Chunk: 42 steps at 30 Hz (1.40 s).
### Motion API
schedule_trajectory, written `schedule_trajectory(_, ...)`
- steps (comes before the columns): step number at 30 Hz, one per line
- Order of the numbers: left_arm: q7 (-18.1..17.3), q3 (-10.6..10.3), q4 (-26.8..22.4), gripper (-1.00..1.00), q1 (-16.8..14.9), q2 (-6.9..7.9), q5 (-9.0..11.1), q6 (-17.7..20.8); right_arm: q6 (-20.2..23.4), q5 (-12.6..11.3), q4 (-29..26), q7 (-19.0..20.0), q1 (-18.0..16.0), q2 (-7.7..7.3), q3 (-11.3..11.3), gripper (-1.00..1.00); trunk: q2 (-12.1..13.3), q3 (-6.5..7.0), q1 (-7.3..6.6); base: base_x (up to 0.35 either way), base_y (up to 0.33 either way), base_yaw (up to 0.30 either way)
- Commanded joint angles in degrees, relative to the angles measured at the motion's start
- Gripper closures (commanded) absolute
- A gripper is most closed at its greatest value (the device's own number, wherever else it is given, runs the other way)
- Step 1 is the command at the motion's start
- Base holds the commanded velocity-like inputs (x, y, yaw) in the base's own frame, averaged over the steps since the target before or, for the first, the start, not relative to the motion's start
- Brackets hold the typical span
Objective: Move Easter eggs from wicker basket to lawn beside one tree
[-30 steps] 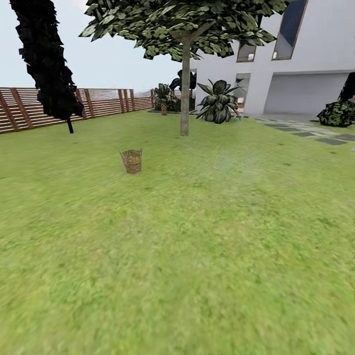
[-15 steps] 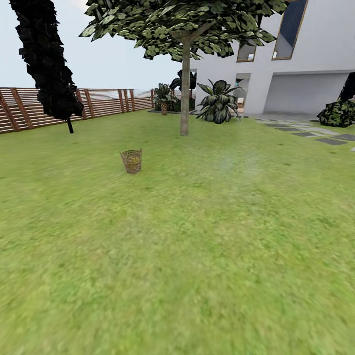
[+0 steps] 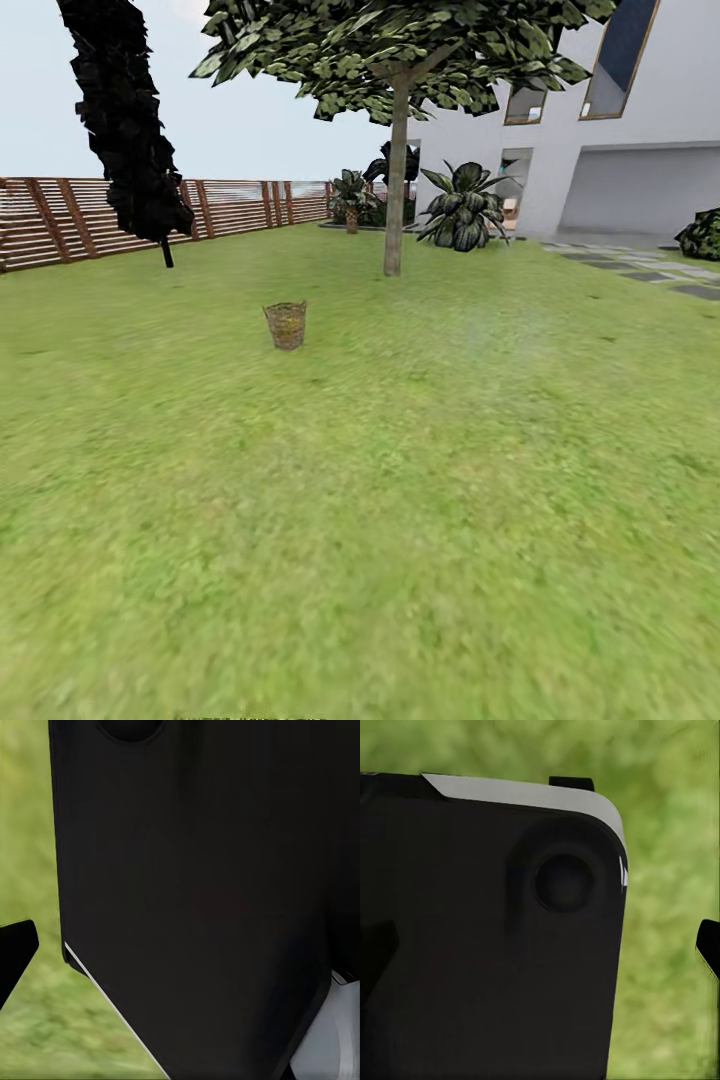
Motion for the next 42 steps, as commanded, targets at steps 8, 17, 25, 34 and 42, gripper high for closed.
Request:
schedule_trajectory(8,-0.02,0.31,-0.11,-1.0,0.04,-0.02,0.31,0.0,-0.18,0.19,0.06,-0.09,-0.03,-0.06,0.01,-1.0,-0.02,-0.04,0.0,0.0,0.0,0.241)
schedule_trajectory(17,-0.02,0.31,-0.11,-1.0,0.04,-0.02,0.31,0.0,-0.18,0.82,0.12,-0.04,-0.03,-0.13,0.38,-1.0,-0.02,-0.04,0.0,0.0,0.0,0.02)
schedule_trajectory(25,-0.02,0.31,-0.11,-1.0,0.04,-0.02,0.32,0.0,-0.19,0.25,-0.02,0.06,-0.03,-0.41,-0.05,-1.0,-0.02,-0.04,0.0,0.0,0.0,0.0)
schedule_trajectory(34,0.05,0.31,-0.11,-1.0,0.04,-0.08,0.3,0.0,-0.18,0.15,-0.03,0.07,-0.03,-0.2,-0.17,-1.0,-0.02,-0.04,0.0,0.0,0.0,0.0)
schedule_trajectory(42,0.14,0.31,-0.03,-1.0,0.04,-0.11,0.34,0.0,-0.05,0.24,-0.11,0.14,-0.03,-0.06,-0.04,-1.0,-0.02,-0.04,0.0,0.0,0.0,0.0)
